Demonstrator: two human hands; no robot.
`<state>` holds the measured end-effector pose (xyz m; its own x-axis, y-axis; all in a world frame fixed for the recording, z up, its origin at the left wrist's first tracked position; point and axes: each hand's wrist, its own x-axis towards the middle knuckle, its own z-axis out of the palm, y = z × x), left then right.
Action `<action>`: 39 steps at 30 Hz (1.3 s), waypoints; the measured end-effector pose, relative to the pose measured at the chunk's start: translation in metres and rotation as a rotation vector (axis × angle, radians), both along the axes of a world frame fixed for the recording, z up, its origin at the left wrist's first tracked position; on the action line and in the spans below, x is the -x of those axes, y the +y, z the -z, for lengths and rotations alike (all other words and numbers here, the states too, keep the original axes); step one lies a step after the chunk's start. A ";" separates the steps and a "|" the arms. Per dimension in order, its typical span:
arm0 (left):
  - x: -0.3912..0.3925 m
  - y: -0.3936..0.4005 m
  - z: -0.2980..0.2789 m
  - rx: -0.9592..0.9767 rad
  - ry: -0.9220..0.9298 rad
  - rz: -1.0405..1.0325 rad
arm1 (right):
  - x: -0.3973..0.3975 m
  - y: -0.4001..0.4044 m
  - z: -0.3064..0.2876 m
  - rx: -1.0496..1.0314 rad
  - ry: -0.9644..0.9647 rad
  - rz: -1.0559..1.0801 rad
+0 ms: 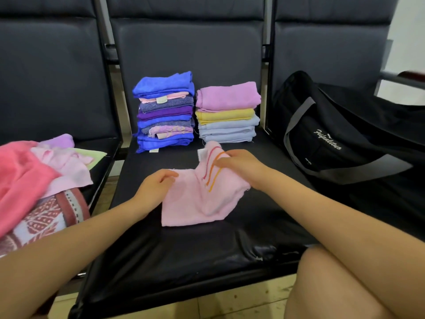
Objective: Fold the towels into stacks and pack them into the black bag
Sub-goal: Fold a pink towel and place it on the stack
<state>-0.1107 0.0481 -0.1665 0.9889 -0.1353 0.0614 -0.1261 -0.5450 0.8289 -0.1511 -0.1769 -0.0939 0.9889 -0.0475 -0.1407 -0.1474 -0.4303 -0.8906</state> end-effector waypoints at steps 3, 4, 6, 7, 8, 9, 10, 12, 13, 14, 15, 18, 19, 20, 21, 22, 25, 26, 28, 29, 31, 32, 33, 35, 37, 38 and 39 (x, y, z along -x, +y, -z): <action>-0.001 0.002 -0.002 0.108 0.026 -0.030 | 0.005 0.018 0.002 -0.083 0.033 -0.165; -0.002 0.002 -0.001 0.139 0.030 -0.047 | 0.006 0.022 0.004 -0.182 0.073 -0.232; -0.003 0.000 -0.004 0.118 0.060 -0.115 | 0.006 0.025 0.010 -0.300 0.129 -0.322; -0.004 -0.001 -0.005 0.072 0.072 -0.141 | 0.006 0.025 0.013 -0.294 0.132 -0.331; -0.004 -0.002 -0.006 0.041 0.075 -0.144 | 0.006 0.025 0.016 -0.258 0.121 -0.319; -0.004 -0.003 -0.006 0.028 0.078 -0.127 | 0.006 0.025 0.020 -0.207 0.102 -0.295; -0.004 -0.003 -0.005 0.027 0.083 -0.100 | 0.005 0.024 0.025 -0.150 0.080 -0.267; -0.003 -0.004 -0.005 0.019 0.094 -0.048 | 0.002 0.021 0.032 -0.050 0.053 -0.189; -0.002 -0.004 -0.005 -0.011 0.093 -0.039 | 0.001 0.019 0.035 -0.023 0.057 -0.146; -0.002 -0.004 -0.006 -0.045 0.091 -0.038 | 0.000 0.017 0.038 -0.025 0.080 -0.113; -0.003 -0.005 -0.006 -0.061 0.098 -0.048 | 0.000 0.017 0.041 -0.048 0.124 -0.099; -0.009 -0.004 -0.008 0.023 0.188 -0.118 | 0.003 0.020 0.050 -0.057 0.273 -0.160; -0.012 -0.003 -0.009 0.060 0.220 -0.141 | 0.003 0.023 0.053 -0.020 0.292 -0.164; -0.014 -0.003 -0.010 0.086 0.242 -0.156 | 0.002 0.027 0.056 0.031 0.294 -0.155; -0.016 -0.002 -0.010 0.095 0.252 -0.164 | 0.001 0.032 0.058 0.095 0.287 -0.142; -0.018 -0.002 -0.009 0.090 0.245 -0.168 | 0.000 0.038 0.059 0.164 0.280 -0.131; -0.020 -0.003 -0.008 -0.062 0.137 -0.150 | -0.001 0.056 0.062 0.407 0.303 -0.099; -0.019 -0.002 -0.006 -0.128 0.081 -0.134 | -0.001 0.060 0.064 0.456 0.318 -0.080; -0.019 -0.001 -0.002 -0.207 -0.006 -0.116 | -0.001 0.062 0.067 0.415 0.321 -0.047; -0.018 0.000 -0.001 -0.217 -0.027 -0.117 | -0.001 0.061 0.068 0.318 0.316 -0.034; -0.017 0.001 0.000 -0.224 -0.048 -0.119 | -0.002 0.059 0.068 0.072 0.283 -0.014; -0.016 0.001 -0.001 -0.231 -0.053 -0.115 | -0.002 0.057 0.065 -0.044 0.262 0.000; -0.014 0.001 -0.003 -0.237 -0.045 -0.104 | -0.002 0.056 0.061 -0.157 0.236 0.009; -0.010 0.003 -0.006 -0.251 -0.018 -0.055 | -0.002 0.054 0.049 -0.365 0.174 0.008; -0.005 0.005 -0.009 -0.234 0.061 0.030 | 0.000 0.048 0.035 -0.492 0.130 0.001; 0.000 0.004 -0.013 -0.189 0.104 0.074 | 0.000 0.046 0.029 -0.541 0.121 -0.012; 0.007 0.000 -0.019 -0.109 0.157 0.101 | 0.001 0.043 0.024 -0.588 0.123 -0.036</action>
<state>-0.1173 0.0485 -0.1473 0.9664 -0.2311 -0.1127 -0.0583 -0.6237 0.7795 -0.1525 -0.1341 -0.1174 0.9634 0.1064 -0.2462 -0.2584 0.1226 -0.9582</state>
